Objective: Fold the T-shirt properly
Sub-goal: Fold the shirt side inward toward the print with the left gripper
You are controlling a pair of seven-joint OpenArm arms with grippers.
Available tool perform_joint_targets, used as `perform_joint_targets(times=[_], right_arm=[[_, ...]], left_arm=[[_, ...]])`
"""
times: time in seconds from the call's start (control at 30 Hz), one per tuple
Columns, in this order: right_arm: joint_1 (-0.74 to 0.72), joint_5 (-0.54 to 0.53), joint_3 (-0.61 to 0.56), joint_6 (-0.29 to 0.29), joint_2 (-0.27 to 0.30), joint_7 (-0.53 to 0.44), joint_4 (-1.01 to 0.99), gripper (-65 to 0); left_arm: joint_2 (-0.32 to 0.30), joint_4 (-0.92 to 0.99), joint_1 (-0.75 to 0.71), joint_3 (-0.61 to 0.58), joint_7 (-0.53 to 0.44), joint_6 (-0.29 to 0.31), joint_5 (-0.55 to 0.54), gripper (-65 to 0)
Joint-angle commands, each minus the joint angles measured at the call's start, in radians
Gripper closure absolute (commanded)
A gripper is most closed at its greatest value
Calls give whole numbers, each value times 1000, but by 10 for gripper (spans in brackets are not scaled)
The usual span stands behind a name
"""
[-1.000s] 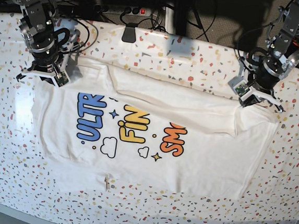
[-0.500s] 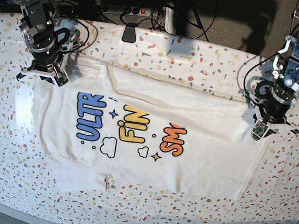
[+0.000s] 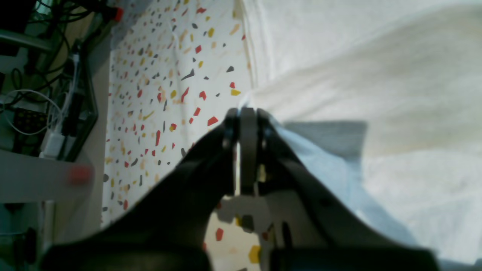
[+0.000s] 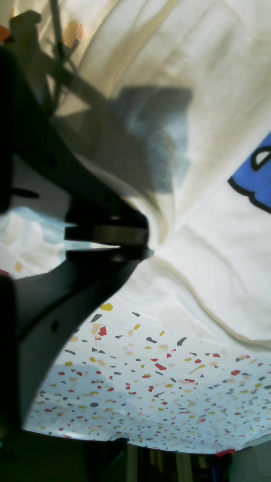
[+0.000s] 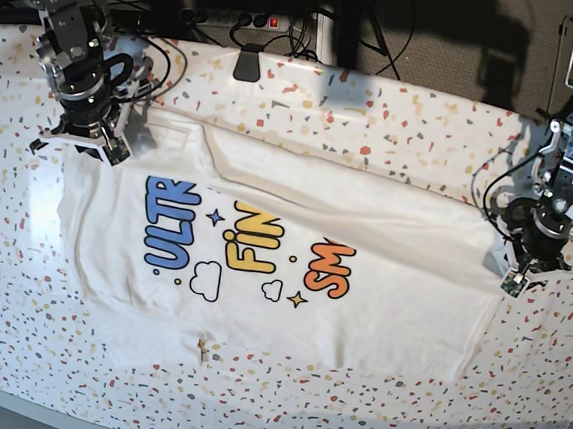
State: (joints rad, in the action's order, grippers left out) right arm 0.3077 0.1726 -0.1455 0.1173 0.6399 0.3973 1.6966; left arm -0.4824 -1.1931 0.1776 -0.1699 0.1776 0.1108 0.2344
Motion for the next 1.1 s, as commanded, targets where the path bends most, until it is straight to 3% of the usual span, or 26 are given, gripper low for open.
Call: perform_joint_targets(times=[0.0, 0.2, 0.3, 0.37, 0.53, 0.63, 0.77, 0.9, 1.0, 1.07], right_arm=[[-8, 5, 8, -12, 16, -12, 14, 0], [-8, 5, 8, -12, 16, -12, 14, 0], [-8, 5, 8, -12, 16, -12, 14, 0], [-8, 5, 8, -12, 17, -12, 14, 0], [-8, 5, 8, -12, 16, -13, 14, 0], [-8, -2, 8, -12, 16, -14, 14, 0], [-8, -2, 8, -11, 16, -14, 14, 0], [-8, -2, 8, -11, 16, -13, 14, 0], [-8, -2, 8, -11, 16, -13, 14, 0], [-8, -2, 8, -11, 16, -12, 14, 0]], left_arm=[[-18, -13, 29, 8, -25, -17, 14, 0], [-20, -13, 28, 8, -21, -18, 54, 0], [-39, -13, 28, 8, -32, -18, 77, -182], [-59, -13, 28, 8, -32, -27, 84, -207], [-100, -14, 28, 8, 70, -197, 27, -206], [-103, -15, 26, 8, 146, -187, -100, -200], [-103, -43, 7, 8, 150, -104, -279, -160], [-103, -132, -10, 8, 147, -92, -378, -142], [-103, -224, -29, 8, 148, -91, -450, -16], [-103, -277, -45, 6, 148, -63, -505, 0]])
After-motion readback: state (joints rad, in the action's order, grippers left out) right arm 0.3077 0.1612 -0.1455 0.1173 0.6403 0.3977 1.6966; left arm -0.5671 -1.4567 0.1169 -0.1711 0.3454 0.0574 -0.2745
